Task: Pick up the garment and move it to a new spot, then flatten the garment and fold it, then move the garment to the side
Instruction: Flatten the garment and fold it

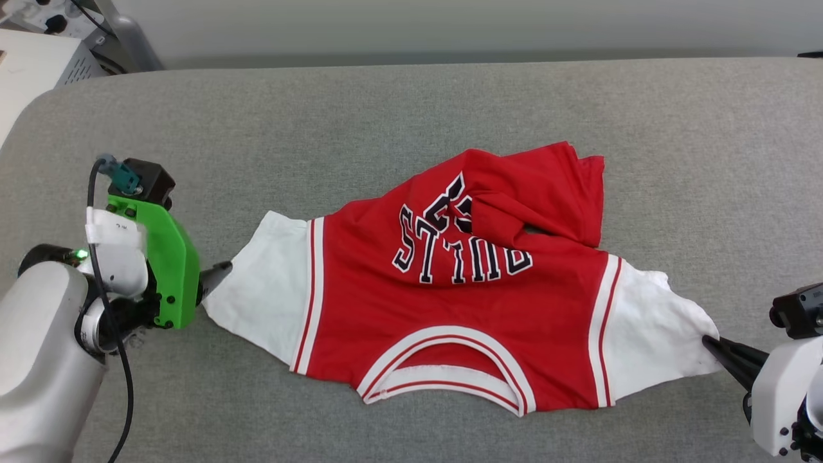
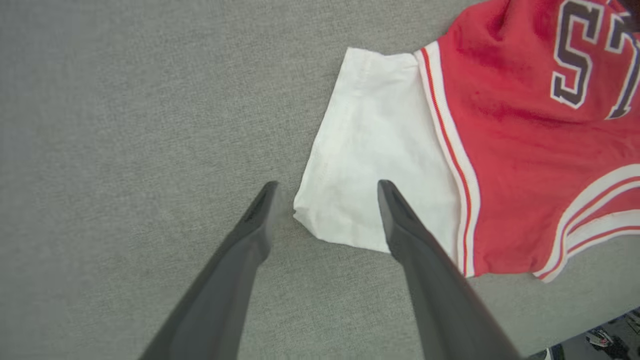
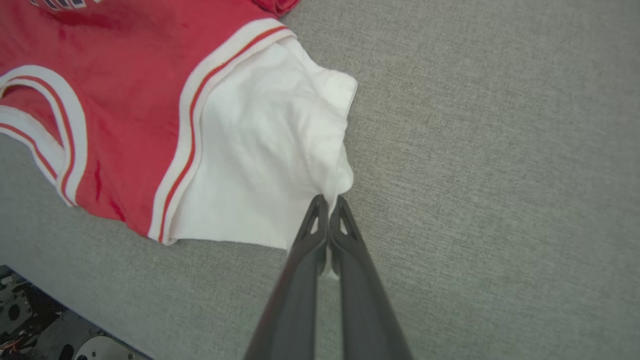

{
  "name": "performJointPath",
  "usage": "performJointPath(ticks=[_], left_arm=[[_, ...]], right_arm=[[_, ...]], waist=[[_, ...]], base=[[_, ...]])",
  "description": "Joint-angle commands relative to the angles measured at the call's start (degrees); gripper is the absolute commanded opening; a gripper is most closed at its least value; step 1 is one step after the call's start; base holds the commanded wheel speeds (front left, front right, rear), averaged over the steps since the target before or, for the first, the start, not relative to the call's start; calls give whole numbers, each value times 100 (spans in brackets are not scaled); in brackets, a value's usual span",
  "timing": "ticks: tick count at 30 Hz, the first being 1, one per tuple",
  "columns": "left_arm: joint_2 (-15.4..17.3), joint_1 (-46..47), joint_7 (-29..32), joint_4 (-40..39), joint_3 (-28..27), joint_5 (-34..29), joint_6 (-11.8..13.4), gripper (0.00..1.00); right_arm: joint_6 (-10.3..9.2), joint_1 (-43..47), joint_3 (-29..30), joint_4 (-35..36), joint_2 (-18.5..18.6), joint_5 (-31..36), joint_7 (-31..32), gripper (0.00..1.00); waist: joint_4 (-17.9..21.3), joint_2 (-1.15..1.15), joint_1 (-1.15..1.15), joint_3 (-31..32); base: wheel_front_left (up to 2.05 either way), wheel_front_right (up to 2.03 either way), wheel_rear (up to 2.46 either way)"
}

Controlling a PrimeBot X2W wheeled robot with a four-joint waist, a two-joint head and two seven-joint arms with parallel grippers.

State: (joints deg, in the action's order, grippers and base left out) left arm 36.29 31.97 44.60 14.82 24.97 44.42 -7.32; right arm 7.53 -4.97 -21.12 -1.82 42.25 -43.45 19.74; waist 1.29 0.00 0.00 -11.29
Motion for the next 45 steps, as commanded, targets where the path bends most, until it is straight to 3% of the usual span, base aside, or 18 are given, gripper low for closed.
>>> performJointPath(ticks=[1,17,18,19,24,31,37,45], left_arm=[[-66,137,78,172,-12,206,-14,100],[118,309,415,1265,1540,574,-16,100],[157,299,360,1257,1637,598,-16,8],[183,285,315,1258,1705,629,-16,0],[287,296,-96,1201,1920,824,-16,0],[589,356,-1123,738,1715,1105,-16,0],[921,192,-1902,-168,1334,1278,-2,0],[1138,149,-2382,-1754,935,1208,353,0]], right_arm=[[-4,-49,21,45,-42,58,29,0],[-4,-442,-192,116,-89,83,96,0],[-4,-446,-198,110,-89,78,84,0],[-4,-449,-201,107,-92,74,70,0],[-4,-438,-203,85,-107,50,-9,0],[-4,-454,-94,208,-135,-27,-307,0],[-4,-400,224,480,-118,-159,-603,0],[-4,-545,967,1118,44,-357,-764,0]], waist=[[47,0,0,-124],[290,0,0,-570],[288,0,0,-562],[282,0,0,-551],[198,0,0,-426],[114,0,0,-81],[40,0,0,265],[-14,0,0,598]], base=[[0,0,0],[0,0,0],[0,0,0],[0,0,0],[0,0,0],[0,0,0],[0,0,0],[0,0,0]])
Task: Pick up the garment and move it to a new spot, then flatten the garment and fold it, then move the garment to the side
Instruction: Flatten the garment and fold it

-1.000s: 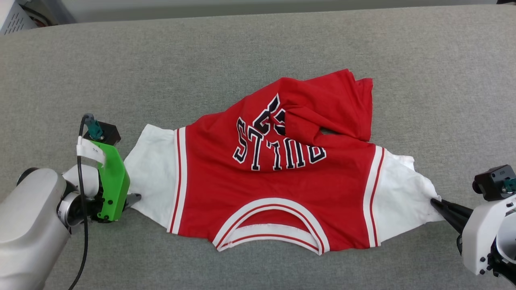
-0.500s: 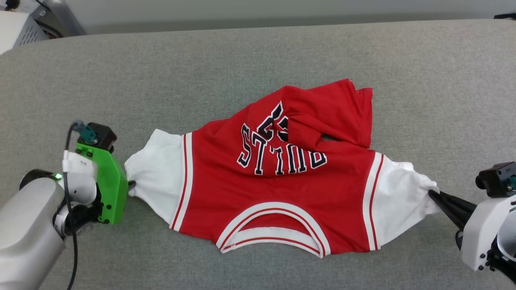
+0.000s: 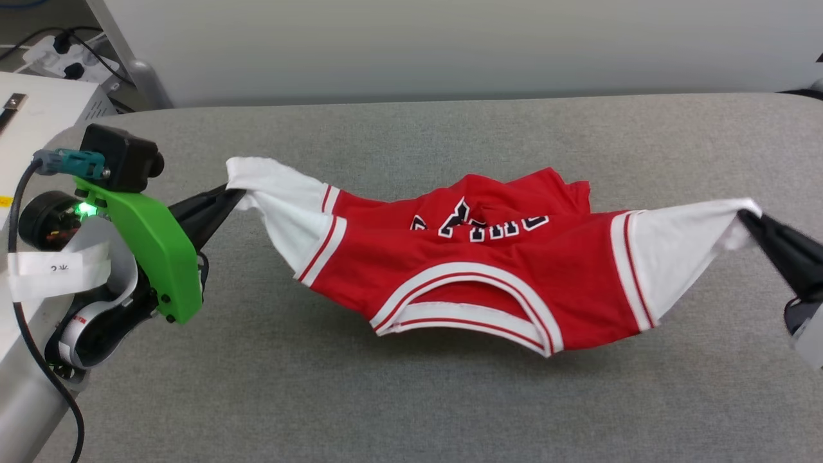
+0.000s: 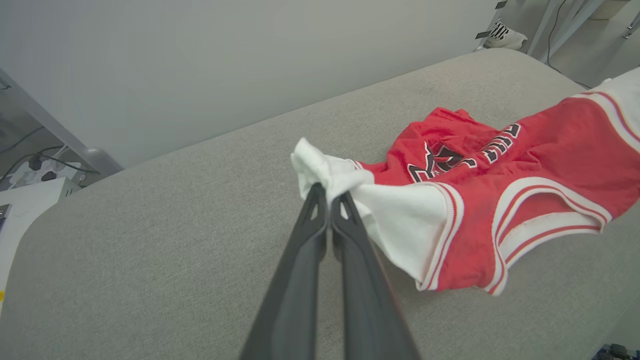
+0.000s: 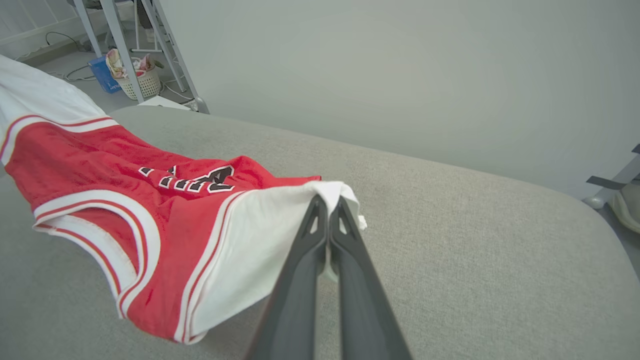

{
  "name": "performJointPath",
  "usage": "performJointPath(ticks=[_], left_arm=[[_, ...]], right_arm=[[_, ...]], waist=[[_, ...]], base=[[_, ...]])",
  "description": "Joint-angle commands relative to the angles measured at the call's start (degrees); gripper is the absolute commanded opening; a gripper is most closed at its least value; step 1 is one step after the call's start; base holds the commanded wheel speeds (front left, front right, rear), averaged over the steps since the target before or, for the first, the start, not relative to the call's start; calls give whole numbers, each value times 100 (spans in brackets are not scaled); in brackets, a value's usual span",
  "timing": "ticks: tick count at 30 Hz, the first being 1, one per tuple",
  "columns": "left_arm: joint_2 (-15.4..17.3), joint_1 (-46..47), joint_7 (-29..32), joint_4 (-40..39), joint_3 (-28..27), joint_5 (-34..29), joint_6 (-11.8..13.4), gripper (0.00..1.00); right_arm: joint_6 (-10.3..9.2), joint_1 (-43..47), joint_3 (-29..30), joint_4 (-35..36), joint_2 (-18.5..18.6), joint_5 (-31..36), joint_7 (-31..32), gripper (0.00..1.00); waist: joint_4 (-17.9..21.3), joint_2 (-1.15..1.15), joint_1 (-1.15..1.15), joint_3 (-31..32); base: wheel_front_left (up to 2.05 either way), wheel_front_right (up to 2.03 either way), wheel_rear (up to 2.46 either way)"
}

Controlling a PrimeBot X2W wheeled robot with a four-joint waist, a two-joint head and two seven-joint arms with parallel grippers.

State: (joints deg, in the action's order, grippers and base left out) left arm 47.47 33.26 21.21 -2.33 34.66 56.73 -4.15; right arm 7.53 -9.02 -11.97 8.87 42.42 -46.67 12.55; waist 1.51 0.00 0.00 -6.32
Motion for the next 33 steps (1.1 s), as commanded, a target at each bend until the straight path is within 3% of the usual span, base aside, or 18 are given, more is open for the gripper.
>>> performJointPath(ticks=[1,8,15,23,33], left_arm=[[9,72,-102,-221,-99,-32,85,0],[-313,775,-353,-977,-379,-178,248,0],[-765,1797,-364,-948,-414,-409,216,0],[-1431,3354,-382,-23,-423,-725,147,0],[-2041,5558,-722,1690,-488,-1233,-80,0]], right_arm=[[-4,-204,173,128,48,-51,-58,0],[-4,-908,736,460,231,-2,-72,0],[-4,-1837,819,427,361,31,44,0],[-4,-3616,539,-252,170,446,44,0],[-4,-6559,-167,-1864,-288,1164,-178,0]], waist=[[-37,0,0,120],[-28,0,0,173],[16,0,0,-68],[84,0,0,-938],[101,0,0,-2019]], base=[[0,0,0],[0,0,0],[0,0,0],[0,0,0],[0,0,0]])
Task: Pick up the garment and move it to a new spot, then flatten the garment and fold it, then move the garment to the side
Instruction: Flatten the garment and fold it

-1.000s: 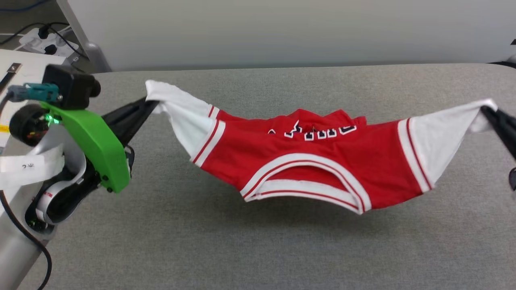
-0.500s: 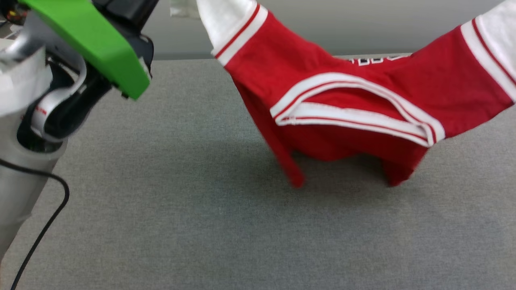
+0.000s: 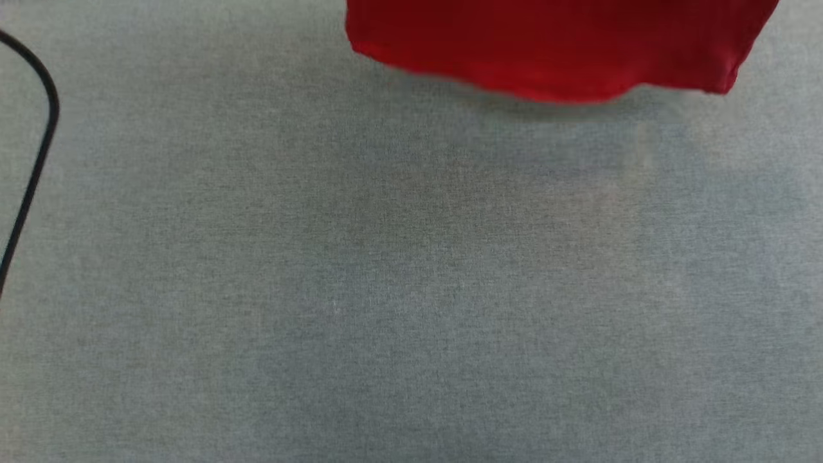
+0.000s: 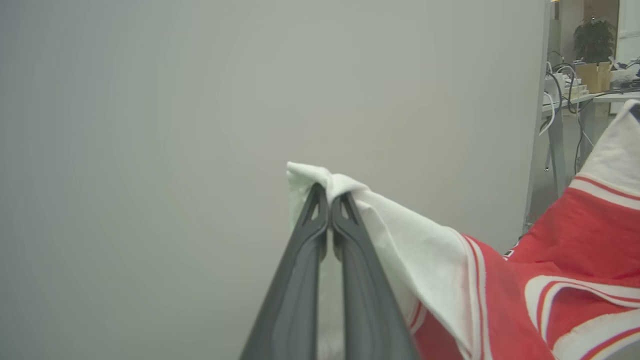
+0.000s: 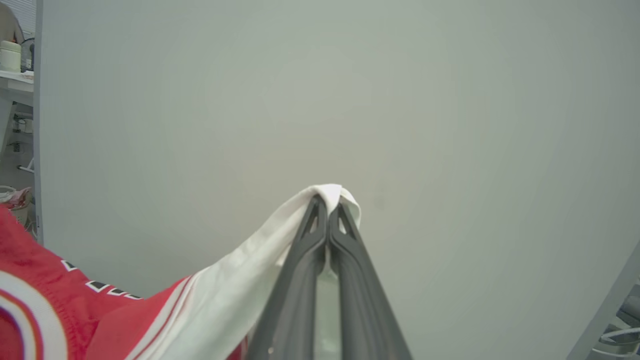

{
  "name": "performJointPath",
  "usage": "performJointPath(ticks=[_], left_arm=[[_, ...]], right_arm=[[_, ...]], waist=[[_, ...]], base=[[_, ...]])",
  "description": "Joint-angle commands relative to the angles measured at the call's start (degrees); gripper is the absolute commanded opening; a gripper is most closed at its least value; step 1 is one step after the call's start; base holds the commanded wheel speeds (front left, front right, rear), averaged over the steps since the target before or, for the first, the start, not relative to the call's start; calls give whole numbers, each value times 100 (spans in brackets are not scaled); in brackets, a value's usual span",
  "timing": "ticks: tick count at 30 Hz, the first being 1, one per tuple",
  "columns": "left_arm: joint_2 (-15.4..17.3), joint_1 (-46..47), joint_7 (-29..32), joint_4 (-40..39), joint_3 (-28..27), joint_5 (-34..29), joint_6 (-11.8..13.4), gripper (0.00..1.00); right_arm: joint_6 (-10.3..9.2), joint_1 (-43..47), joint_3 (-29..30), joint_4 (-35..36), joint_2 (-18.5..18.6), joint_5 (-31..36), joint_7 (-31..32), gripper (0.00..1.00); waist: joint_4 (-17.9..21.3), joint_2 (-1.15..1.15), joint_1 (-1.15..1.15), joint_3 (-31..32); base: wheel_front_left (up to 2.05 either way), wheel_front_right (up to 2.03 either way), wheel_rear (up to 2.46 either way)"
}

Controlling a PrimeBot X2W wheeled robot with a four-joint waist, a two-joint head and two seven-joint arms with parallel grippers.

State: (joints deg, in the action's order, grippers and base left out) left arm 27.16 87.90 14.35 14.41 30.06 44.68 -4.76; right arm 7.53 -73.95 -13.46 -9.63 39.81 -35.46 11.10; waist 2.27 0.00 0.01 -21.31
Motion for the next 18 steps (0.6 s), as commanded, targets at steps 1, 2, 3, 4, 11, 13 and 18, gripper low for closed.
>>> performJointPath(ticks=[1,2,3,4,11,13,18], left_arm=[[-46,316,-113,208,-64,-67,-34,0],[-65,484,-144,361,-69,-101,-52,0],[-86,683,-212,536,-89,-140,-70,0],[-107,853,-273,685,-115,-163,-83,0],[-158,1752,-701,1803,-119,-261,-208,0],[-157,1858,-803,2027,-80,-266,-229,0],[-132,1868,-1105,2430,44,-240,-258,0]], right_arm=[[-4,-361,-97,-210,-84,100,-83,0],[-4,-589,-162,-365,-128,149,-132,0],[-4,-850,-271,-546,-159,224,-182,0],[-4,-1064,-342,-695,-187,270,-235,0],[-4,-2301,-869,-1852,-467,554,-894,0],[-4,-2514,-992,-2147,-550,545,-1069,0],[-4,-2747,-1393,-2725,-731,456,-1445,0]], waist=[[28,0,-1,-604],[30,0,-1,-663],[33,0,-1,-725],[32,0,-1,-777],[72,0,-1,-1004],[64,0,-1,-1057],[53,0,-1,-1139]], base=[[0,0,0],[0,0,0],[0,0,0],[0,0,0],[0,0,0],[0,0,0],[0,0,0]])
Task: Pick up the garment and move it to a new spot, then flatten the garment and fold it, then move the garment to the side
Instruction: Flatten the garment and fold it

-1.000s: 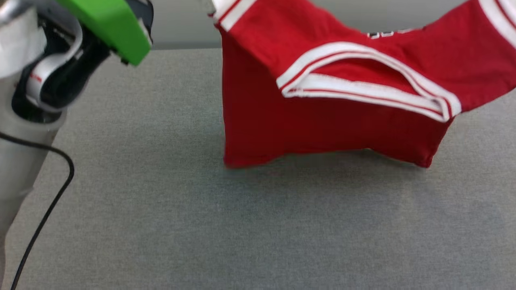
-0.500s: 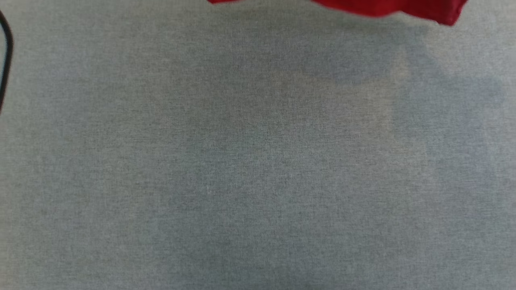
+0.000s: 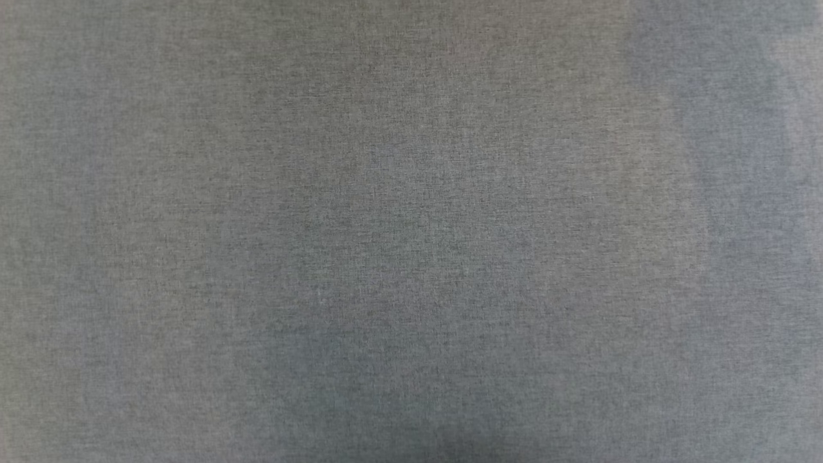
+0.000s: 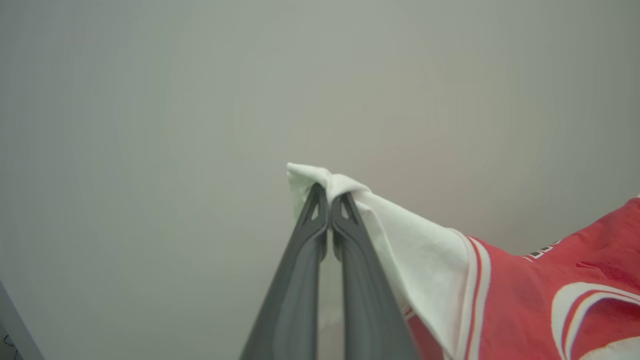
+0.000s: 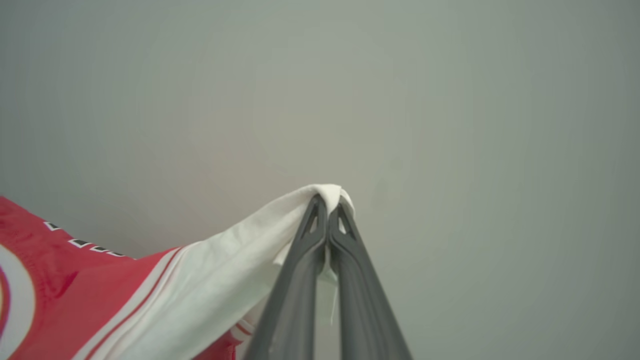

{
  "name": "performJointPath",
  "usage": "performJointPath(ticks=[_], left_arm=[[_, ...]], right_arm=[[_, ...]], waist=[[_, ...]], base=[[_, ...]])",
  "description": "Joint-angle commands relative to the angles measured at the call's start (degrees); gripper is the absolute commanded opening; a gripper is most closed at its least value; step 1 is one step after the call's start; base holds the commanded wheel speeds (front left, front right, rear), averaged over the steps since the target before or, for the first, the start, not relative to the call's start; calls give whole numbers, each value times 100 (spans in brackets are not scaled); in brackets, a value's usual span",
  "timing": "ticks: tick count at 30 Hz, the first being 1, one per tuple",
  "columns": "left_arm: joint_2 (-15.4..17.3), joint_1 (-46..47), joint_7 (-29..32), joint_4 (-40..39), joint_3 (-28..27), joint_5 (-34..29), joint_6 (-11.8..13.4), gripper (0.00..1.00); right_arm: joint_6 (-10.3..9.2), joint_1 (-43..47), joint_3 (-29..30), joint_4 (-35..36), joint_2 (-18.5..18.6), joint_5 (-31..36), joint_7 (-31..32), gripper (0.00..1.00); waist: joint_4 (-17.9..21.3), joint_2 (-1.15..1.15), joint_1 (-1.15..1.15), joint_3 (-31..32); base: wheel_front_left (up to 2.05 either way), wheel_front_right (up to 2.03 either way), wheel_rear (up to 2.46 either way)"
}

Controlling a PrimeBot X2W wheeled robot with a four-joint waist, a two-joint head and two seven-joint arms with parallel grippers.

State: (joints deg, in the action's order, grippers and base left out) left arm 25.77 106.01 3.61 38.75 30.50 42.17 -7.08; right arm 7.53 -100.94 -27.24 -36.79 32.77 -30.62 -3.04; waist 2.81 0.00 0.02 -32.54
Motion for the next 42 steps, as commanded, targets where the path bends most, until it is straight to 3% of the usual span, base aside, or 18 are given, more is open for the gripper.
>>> performJointPath(ticks=[1,11,21,29,39,42], left_arm=[[11,10,-95,66,37,30,-30,0],[241,-1269,-753,70,487,510,-39,0],[805,-3740,-1282,-673,615,1057,56,0],[1322,-6249,-1517,-1832,554,1570,732,0],[1905,-8961,-1646,-3338,554,2105,1814,0],[1918,-9475,-1667,-3394,607,2253,1923,0]], right_arm=[[-4,-34,-109,-117,-75,-71,-115,0],[-4,923,-816,-613,-514,-543,-940,0],[-4,2953,-1243,-69,-387,-970,-1181,0],[-4,5059,-1044,682,-69,-1133,-1194,0],[-4,7569,-453,1308,192,-1147,-1147,0],[-4,8169,-260,1373,159,-1036,-1077,0]], waist=[[2,0,-2,-20],[55,0,-2,397],[24,0,-2,1238],[-41,0,-2,1979],[-46,0,-2,2591],[-47,0,-2,2702]], base=[[0,0,0],[0,0,0],[0,0,0],[0,0,0],[0,0,0],[0,0,0]])
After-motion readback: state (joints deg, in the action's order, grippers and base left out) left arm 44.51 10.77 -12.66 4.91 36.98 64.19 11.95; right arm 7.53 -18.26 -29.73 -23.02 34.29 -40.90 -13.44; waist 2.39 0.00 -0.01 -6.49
